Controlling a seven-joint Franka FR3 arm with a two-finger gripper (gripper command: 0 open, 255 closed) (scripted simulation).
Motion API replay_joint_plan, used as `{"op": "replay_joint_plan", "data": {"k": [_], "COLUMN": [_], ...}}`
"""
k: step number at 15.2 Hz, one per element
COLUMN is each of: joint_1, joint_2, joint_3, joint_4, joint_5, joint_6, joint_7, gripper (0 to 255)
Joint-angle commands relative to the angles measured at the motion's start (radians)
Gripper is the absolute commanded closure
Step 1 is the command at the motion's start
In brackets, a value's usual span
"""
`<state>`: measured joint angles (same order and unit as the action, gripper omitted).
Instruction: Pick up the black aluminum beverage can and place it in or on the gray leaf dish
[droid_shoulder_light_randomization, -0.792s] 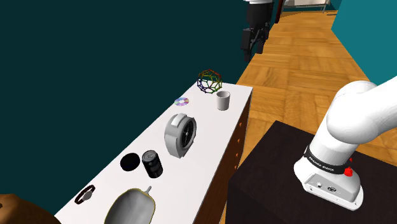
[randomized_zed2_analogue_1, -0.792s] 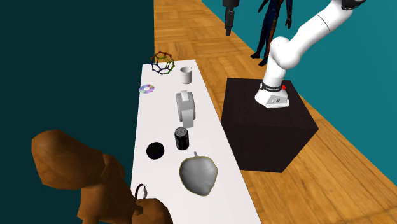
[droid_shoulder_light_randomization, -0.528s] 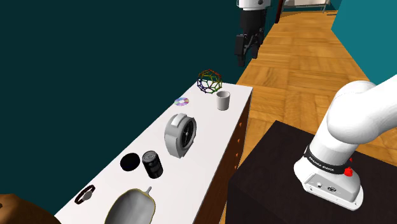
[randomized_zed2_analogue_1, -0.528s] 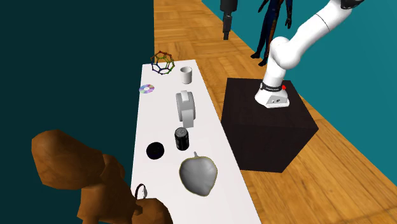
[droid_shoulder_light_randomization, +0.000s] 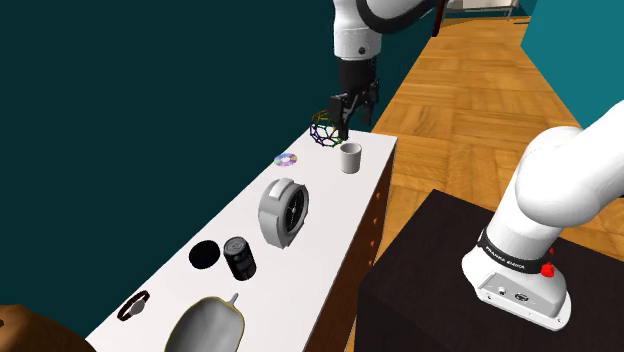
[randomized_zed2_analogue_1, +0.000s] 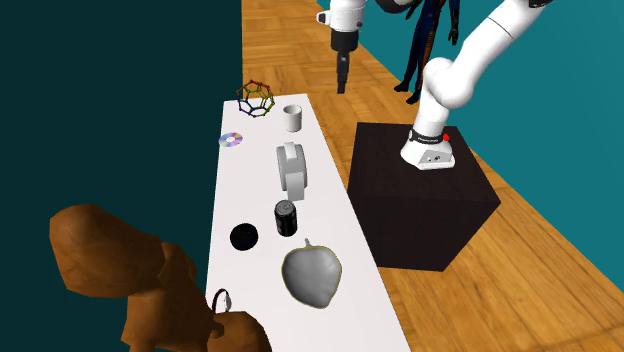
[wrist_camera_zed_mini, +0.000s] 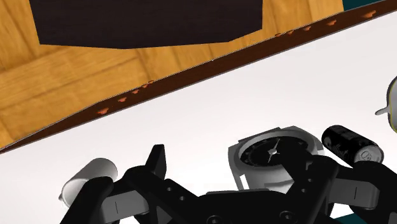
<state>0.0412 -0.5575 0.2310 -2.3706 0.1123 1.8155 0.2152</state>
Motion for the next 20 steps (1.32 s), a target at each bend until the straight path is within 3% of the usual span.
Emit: {"op": "replay_joint_plan", "data": {"k": [1,10,15,20], "joint_1": [0.006,0.021,0.035,0.081], "joint_2": [0.055,0.341,0.532,0.736], "joint_3": [0.034,0.183,0.245,0.269], "joint_4": [0.018,0.114,0.213,0.347], "joint_5": [0.008,-0.023,-0.104,-0.217], "joint_6": [0.039,0.227,0.302,0.344], "joint_7": [0.041,0.241,0.374,0.511], "gripper": [0,0,0,0]}}
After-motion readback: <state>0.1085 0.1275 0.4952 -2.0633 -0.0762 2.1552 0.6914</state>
